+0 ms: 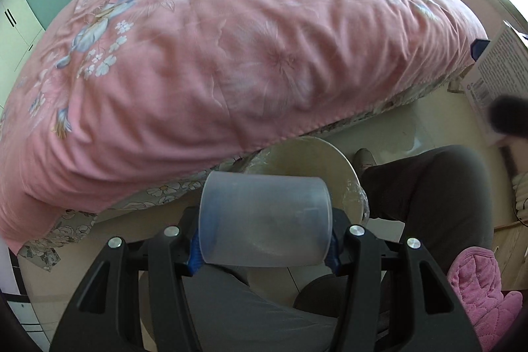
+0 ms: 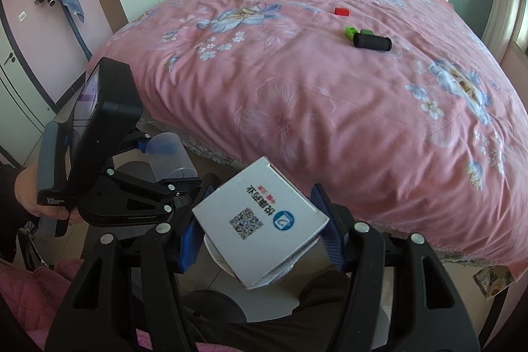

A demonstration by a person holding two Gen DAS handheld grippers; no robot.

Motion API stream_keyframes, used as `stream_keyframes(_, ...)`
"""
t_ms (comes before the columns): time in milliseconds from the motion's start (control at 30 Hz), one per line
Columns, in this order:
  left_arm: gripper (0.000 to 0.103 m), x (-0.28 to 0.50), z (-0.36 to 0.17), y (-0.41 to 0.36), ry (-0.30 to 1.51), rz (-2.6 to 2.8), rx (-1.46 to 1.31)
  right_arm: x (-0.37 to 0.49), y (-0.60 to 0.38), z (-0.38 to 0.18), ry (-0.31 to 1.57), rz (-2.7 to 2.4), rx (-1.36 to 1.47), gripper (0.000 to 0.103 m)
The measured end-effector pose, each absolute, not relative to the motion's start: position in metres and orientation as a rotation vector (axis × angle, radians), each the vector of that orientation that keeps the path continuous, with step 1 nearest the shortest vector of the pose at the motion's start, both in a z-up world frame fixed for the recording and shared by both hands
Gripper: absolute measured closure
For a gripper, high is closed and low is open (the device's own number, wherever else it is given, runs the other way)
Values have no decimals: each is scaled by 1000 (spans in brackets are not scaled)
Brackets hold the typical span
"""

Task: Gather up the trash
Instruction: 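Carry the clear cup with the left gripper while the right carries the white box toward the bin, then open both grippers over the bin to drop the clear cup and white box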

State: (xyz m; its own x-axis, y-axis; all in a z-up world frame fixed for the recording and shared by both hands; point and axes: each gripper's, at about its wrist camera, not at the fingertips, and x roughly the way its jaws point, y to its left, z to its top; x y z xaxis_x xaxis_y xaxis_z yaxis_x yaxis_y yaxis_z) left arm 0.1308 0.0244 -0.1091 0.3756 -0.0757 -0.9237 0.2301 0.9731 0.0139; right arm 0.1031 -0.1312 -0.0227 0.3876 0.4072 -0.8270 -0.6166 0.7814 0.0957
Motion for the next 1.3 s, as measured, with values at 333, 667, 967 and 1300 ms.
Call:
stream_keyframes(333, 47, 143, -175, 24, 1288, -193, 99, 110, -121, -111, 1170, 657, -234, 42)
stream_keyframes(667, 47, 165, -237, 20, 1379, -183, 37, 115, -107, -197, 1333, 645, -230, 42)
stream_keyframes(967, 47, 188, -284, 25, 1448, -177, -82, 127, -91, -253, 1447, 642, -231, 42)
stream_keyframes(1300, 47, 200, -327, 31, 1499, -169, -153, 143, -74, -292, 1517, 624, -184, 42)
